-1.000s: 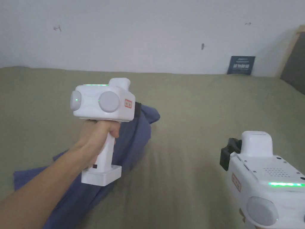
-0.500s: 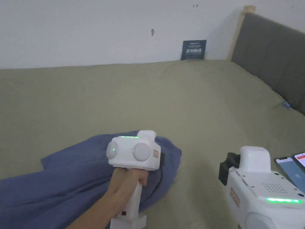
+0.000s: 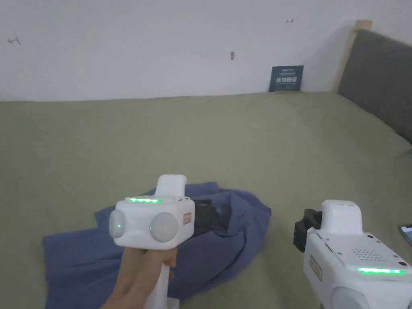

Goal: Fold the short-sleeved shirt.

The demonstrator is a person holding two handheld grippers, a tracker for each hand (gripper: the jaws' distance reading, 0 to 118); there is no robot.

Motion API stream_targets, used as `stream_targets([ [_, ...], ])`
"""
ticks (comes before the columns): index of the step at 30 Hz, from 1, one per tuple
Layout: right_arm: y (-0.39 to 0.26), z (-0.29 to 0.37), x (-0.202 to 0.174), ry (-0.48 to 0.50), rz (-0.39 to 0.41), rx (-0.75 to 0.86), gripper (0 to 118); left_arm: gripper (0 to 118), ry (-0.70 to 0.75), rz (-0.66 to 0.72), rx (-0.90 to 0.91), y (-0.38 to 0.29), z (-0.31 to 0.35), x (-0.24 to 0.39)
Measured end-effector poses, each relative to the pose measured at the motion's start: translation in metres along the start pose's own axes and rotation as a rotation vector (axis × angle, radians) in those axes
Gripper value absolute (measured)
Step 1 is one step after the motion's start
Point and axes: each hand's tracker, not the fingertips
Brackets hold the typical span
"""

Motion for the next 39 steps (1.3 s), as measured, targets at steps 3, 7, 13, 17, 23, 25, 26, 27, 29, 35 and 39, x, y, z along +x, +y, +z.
stream_targets([
  [3,0.002,0.014,-0.019,0.040,0.004,0.025,7,1,0.159,0.005,0.147,-0.017,0.076,-0.037],
  [7,0.000,0.032,-0.046,0.102,0.026,0.055,7,0,0.286,0.044,0.227,-0.050,0.155,-0.085],
  [13,-0.008,0.049,-0.073,0.156,0.080,0.073,7,0,0.404,0.076,0.250,-0.078,0.211,-0.126],
  [17,-0.010,0.051,-0.082,0.169,0.115,0.085,7,0,0.411,0.122,0.249,-0.079,0.212,-0.141],
  [23,-0.006,0.031,-0.087,0.174,0.108,0.076,7,0,0.404,0.107,0.199,-0.067,0.174,-0.150],
  [25,-0.007,0.020,-0.090,0.172,0.110,0.065,7,0,0.393,0.125,0.168,-0.062,0.149,-0.164],
  [26,-0.008,0.013,-0.091,0.172,0.110,0.057,7,0,0.392,0.132,0.119,-0.057,0.130,-0.173],
  [27,-0.008,0.006,-0.092,0.173,0.110,0.049,7,0,0.394,0.141,0.078,-0.053,0.111,-0.183],
  [29,-0.011,-0.008,-0.094,0.175,0.102,0.026,7,0,0.375,0.139,-0.004,-0.047,0.073,-0.205],
  [35,-0.022,-0.048,-0.095,0.167,0.118,-0.039,7,81,0.374,0.149,-0.261,-0.035,-0.019,-0.239],
  [39,-0.030,-0.068,-0.088,0.145,0.126,-0.084,7,114,0.488,0.062,-0.308,-0.040,-0.045,-0.233],
])
